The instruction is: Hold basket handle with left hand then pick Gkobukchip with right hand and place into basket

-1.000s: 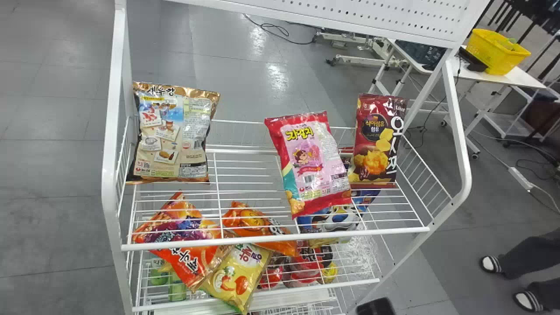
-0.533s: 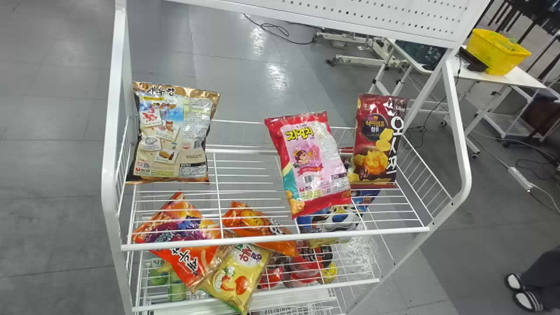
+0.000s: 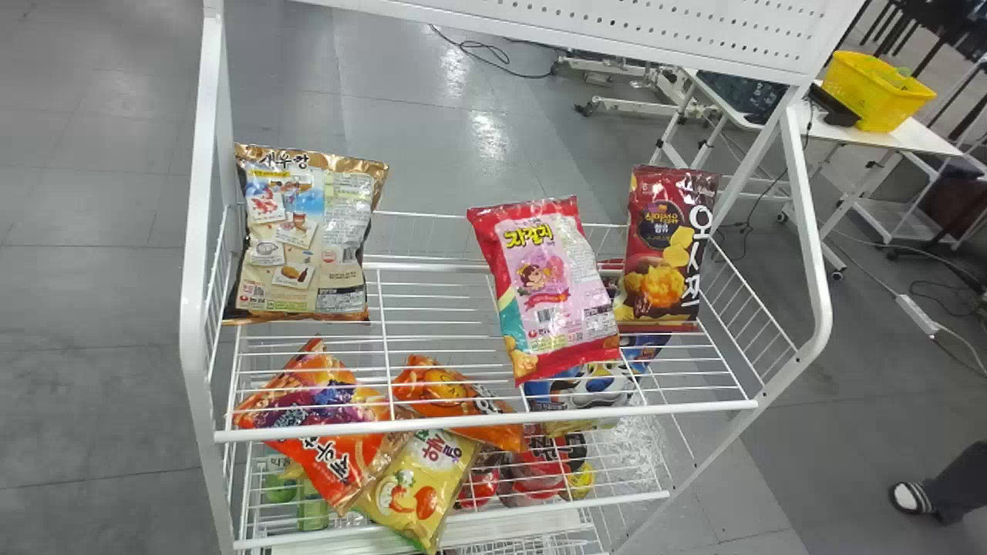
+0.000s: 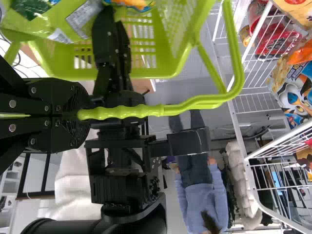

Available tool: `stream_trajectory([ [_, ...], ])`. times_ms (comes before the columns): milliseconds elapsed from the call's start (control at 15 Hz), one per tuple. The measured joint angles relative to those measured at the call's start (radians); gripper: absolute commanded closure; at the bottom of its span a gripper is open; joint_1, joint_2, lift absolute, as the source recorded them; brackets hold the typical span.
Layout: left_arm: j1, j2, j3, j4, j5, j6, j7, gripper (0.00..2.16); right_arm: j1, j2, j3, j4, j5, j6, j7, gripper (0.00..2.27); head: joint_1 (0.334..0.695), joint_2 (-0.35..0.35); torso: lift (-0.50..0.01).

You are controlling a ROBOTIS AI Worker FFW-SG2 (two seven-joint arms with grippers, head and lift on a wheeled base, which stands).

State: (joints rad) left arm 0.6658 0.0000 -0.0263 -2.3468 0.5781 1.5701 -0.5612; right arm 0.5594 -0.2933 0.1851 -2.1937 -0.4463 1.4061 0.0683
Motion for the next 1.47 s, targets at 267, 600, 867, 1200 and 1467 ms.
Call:
stream_trajectory([
  [267,-0.009,0.000,0.012,0.010,0.004,0.000,-0.001,1.97,0.021,-0.012,-0.133,-0.136,-0.011,0.124,0.048,0.05,0.695,-0.350,-0.032],
  [600,-0.016,0.000,0.012,0.020,0.005,0.000,0.002,1.97,0.035,0.005,-0.328,-0.306,-0.025,0.159,0.115,0.10,0.695,-0.350,-0.032],
  [867,-0.017,0.000,0.008,0.023,0.005,0.000,0.003,1.97,0.048,0.046,-0.375,-0.342,0.038,-0.129,0.095,0.10,0.695,-0.350,-0.032],
  [1200,-0.017,0.000,0.005,0.034,0.004,0.000,-0.007,1.97,0.149,0.102,-0.278,-0.253,0.192,-0.861,0.080,0.15,0.695,-0.350,-0.032],
  [1467,-0.016,0.000,0.009,0.056,0.006,0.000,-0.024,1.97,0.216,0.121,-0.219,-0.121,0.252,-1.303,0.034,0.14,0.695,-0.350,-0.032],
])
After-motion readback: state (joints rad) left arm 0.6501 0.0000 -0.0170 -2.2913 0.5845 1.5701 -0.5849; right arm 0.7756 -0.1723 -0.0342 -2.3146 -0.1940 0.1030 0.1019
